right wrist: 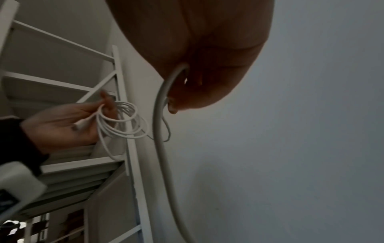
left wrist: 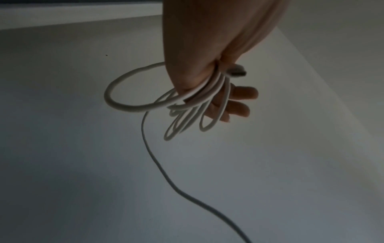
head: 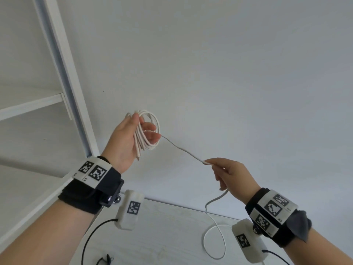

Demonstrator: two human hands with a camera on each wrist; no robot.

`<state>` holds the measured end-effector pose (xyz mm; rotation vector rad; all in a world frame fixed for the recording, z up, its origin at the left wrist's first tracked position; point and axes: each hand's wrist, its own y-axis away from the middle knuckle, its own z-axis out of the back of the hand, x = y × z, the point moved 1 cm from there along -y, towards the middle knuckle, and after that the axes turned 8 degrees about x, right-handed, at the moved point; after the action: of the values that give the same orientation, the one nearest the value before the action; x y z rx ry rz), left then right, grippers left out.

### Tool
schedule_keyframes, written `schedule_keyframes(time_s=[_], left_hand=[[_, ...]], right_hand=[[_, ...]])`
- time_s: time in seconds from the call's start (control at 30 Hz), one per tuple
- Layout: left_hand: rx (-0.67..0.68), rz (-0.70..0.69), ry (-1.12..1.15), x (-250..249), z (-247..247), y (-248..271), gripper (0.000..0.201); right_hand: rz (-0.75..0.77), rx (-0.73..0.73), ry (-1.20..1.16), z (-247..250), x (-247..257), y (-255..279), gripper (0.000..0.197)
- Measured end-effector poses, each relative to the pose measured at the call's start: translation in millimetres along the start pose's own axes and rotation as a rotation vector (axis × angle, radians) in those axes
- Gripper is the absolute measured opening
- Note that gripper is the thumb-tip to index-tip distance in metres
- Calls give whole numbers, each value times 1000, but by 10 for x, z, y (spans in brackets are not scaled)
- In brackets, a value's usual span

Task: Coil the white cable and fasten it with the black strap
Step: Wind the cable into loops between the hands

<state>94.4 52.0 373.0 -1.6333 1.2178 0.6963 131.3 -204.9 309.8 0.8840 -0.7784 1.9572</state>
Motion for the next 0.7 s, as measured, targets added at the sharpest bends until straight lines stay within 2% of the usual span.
schedule_keyframes(time_s=[0.13, 0.27, 0.37, 0.5, 0.7], left_hand=[[75, 35, -86, 45, -76, 7, 27], [74, 68, -174, 71, -110, 25, 25], [78, 96, -265, 99, -138, 61, 23], [130, 156, -394, 149, -209, 123, 23], [229, 277, -586, 278, -335, 250, 22]], right_hand=[[140, 24, 103, -61, 175, 44, 32], [318, 64, 241, -105, 348, 92, 31], [427, 106, 302, -120, 471, 115, 38], [502, 120, 347, -100, 628, 114, 31], [556, 46, 359, -50, 769, 21, 28]])
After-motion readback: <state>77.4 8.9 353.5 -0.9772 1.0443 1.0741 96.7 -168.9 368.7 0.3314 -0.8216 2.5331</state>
